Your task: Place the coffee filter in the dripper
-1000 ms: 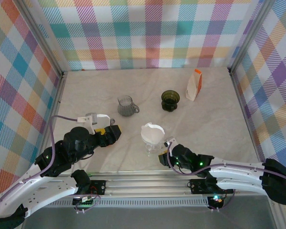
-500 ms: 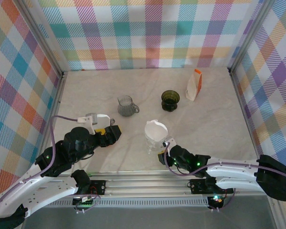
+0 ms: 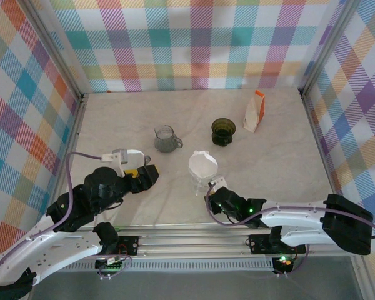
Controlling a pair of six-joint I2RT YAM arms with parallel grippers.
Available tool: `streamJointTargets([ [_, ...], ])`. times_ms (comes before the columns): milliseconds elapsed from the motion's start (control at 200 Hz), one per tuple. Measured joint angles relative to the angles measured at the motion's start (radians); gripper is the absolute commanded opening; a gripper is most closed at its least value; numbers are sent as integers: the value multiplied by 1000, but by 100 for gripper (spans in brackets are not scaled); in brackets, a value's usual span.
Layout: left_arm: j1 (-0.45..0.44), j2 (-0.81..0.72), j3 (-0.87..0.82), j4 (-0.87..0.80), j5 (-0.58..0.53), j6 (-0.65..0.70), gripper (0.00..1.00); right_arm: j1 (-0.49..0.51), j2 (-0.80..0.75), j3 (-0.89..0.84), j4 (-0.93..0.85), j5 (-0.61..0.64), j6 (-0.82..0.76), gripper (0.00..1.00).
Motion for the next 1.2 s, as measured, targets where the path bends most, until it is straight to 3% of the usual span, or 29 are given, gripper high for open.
streamJointTargets([
  [330, 0, -21, 0, -15, 0, 0, 100, -92, 128, 95, 6, 14, -15, 25],
  [680, 0, -43, 0, -32, 0, 0, 100, -274, 330, 293, 18, -119, -101, 25],
  [1200, 0, -60, 0, -53, -1, 5, 100, -414, 602, 628, -32, -219, -199, 26],
])
